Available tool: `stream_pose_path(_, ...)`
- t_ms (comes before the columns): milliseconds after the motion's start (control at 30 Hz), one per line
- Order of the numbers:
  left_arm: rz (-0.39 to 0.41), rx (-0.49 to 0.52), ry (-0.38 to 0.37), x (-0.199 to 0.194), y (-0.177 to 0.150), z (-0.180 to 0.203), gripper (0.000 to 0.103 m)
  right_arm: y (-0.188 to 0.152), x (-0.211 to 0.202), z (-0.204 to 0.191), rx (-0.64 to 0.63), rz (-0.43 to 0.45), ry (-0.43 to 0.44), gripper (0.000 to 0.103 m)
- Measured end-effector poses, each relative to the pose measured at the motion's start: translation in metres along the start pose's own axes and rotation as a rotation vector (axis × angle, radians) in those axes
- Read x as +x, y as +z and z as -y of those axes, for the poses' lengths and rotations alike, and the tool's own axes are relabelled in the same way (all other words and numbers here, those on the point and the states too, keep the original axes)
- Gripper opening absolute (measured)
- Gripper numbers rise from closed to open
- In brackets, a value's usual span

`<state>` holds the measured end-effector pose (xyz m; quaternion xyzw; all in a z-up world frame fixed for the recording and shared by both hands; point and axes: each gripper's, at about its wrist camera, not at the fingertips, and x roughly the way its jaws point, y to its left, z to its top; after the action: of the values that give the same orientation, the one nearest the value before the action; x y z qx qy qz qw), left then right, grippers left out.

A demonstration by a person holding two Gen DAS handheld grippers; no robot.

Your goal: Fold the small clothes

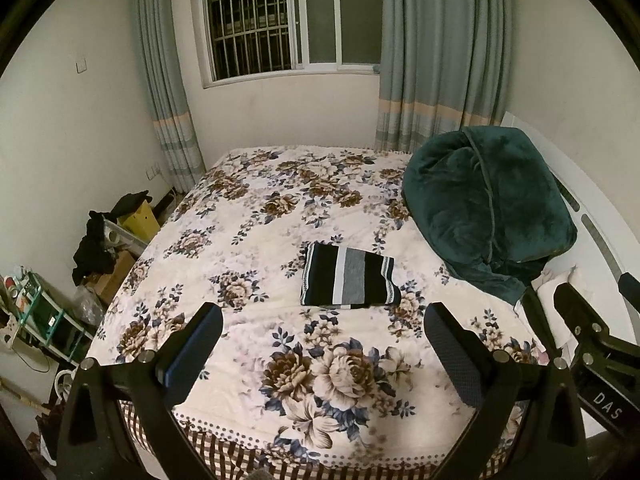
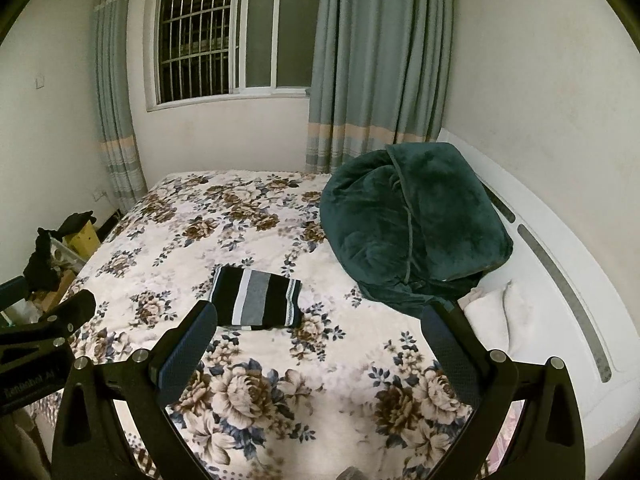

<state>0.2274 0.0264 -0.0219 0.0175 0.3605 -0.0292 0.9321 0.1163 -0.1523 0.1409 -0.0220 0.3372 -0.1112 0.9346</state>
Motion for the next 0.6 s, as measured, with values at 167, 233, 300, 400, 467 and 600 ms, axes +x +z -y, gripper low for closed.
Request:
stream_pose_path(167, 0.001, 0.000, 0.001, -0.0003, 0.0020, 0.0005, 0.103, 0.0039, 0.0007, -0.0014, -0.003, -0.004, 0.013, 0.103)
stream_pose_path(233, 0.001, 0.000, 0.005, -0.0004, 0.0020, 0.0016, 0.103, 0.0030, -0.0005, -0.0023, -0.003, -0.004, 0.013, 0.103)
stream_pose_path(300, 0.001, 0.001, 0.004, -0.0004, 0.0018, 0.0016, 0.103, 0.0036, -0.0002, -0.0027, -0.002, -0.005, 0.014, 0.103)
stream_pose_path(400, 0.001, 0.000, 0.004, -0.0006, 0.0017, 0.0016, 0.103, 0.0020, -0.0011, -0.0027, -0.002, -0.004, 0.011, 0.103)
stream_pose_path(467, 0.000, -0.001, 0.004, -0.0007, 0.0021, 0.0018, 0.103, 0.0032, -0.0007, -0.0032, -0.001, -0.005, 0.012, 0.103)
stream_pose_path(600, 0.001, -0.001, 0.006, -0.0010, 0.0012, 0.0024, 0.103, -0.0013, -0.0029, -0.0045, 0.003, -0.005, 0.010, 0.103)
